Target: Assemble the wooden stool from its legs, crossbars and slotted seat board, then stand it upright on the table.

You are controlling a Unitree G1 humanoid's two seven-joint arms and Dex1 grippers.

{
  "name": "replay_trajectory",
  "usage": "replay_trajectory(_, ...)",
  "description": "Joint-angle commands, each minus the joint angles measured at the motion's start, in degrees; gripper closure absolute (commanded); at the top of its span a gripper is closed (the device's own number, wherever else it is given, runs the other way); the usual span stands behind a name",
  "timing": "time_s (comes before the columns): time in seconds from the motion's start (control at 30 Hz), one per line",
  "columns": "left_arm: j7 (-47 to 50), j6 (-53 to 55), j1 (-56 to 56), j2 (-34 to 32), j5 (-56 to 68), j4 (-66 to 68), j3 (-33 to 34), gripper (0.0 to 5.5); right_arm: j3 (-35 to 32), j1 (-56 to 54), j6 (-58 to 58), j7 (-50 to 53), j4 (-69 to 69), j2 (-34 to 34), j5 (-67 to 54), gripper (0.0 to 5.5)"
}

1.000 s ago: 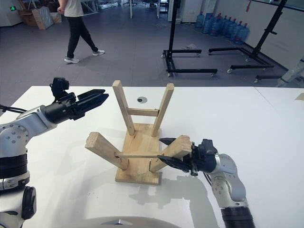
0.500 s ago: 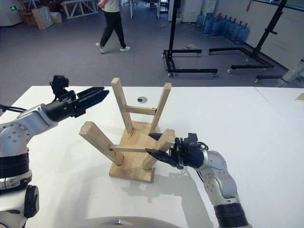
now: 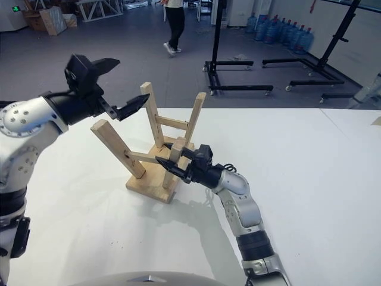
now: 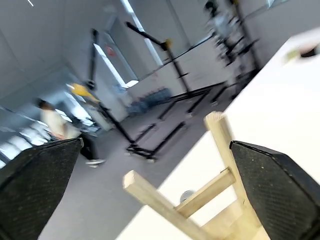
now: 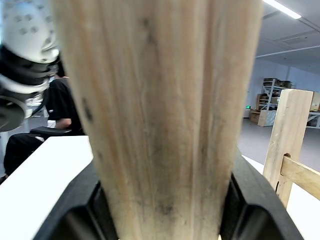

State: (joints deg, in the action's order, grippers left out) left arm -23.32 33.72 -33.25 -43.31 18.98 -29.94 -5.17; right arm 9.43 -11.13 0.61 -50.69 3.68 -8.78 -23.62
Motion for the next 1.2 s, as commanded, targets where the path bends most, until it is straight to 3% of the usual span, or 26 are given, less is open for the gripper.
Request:
replay_trajectory(0.03,2.3,-9.7,3.5,-3.1,-16.4,-1.8,-6.3,0.10,0.6,-2.7,-1.0,3.0,-1.0,1.3,1.6,3.45)
replay_trajectory(0.2,2.4,-15.6,6.3,-2.1,-27.1,-1.6,-8.4,0.10,1.2,-3.7,-1.3,5.2,-1.6,2.0,2.7,3.45)
replay_trajectory(0.57,0.6,-18.3,11.0,3.0,-33.4,1.0,-8.1,0.10,2.1,-2.1,-0.9,5.8,-1.8,2.5,3.0,3.45)
replay_trajectory(1.0,7.6,-35.9,27.0,7.3,-45.2,19.0,-16.4,0.10,4.2,-2.2,-2.1,6.5,-1.5,2.8,4.4,3.45)
replay_trajectory(1.2,8.6,-39.0,26.3,8.1,-46.5,21.0,-14.8,0.10,4.4,-2.0,-3.1,7.5,-3.0,2.5,5.3,3.45)
